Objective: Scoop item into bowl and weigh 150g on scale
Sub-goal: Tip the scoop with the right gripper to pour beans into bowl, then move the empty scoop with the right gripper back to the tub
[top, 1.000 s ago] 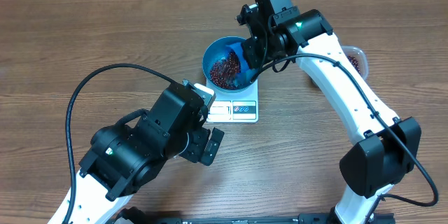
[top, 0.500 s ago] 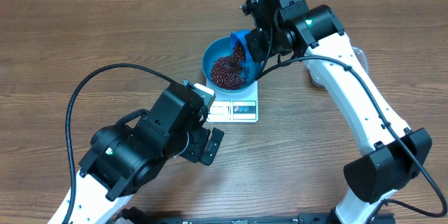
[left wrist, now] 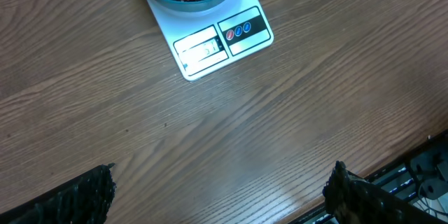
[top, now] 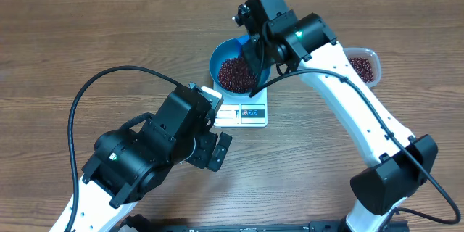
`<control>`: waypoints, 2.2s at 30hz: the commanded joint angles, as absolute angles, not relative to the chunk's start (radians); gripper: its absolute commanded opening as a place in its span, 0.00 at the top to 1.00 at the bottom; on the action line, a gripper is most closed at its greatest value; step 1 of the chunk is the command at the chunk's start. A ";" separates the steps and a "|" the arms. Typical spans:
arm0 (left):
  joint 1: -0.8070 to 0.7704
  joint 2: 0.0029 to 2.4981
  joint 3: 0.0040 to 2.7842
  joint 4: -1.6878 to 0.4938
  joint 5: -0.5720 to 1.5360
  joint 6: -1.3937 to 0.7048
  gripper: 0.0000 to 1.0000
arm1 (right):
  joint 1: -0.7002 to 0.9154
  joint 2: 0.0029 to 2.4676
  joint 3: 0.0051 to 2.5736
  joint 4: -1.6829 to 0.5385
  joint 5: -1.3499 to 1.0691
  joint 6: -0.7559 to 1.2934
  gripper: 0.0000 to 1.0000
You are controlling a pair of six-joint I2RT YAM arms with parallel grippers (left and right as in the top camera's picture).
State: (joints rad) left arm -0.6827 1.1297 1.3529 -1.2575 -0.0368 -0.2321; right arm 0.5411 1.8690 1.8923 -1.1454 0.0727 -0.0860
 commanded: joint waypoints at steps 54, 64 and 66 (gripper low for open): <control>-0.681 1.126 1.365 -1.257 -0.033 -0.216 0.00 | 0.198 1.569 1.926 -1.148 0.148 -0.114 0.96; -0.681 1.126 1.365 -1.257 -0.033 -0.216 0.00 | 0.024 1.582 1.859 -1.205 0.157 -0.188 0.96; -0.681 1.126 1.365 -1.257 -0.033 -0.216 0.00 | 0.024 1.583 1.832 -1.229 0.219 -0.188 0.96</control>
State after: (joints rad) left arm -0.6827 1.1297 1.3529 -1.2579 -0.0368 -0.2321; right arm 0.0219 1.5814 1.8580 -1.2201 0.1638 -0.1711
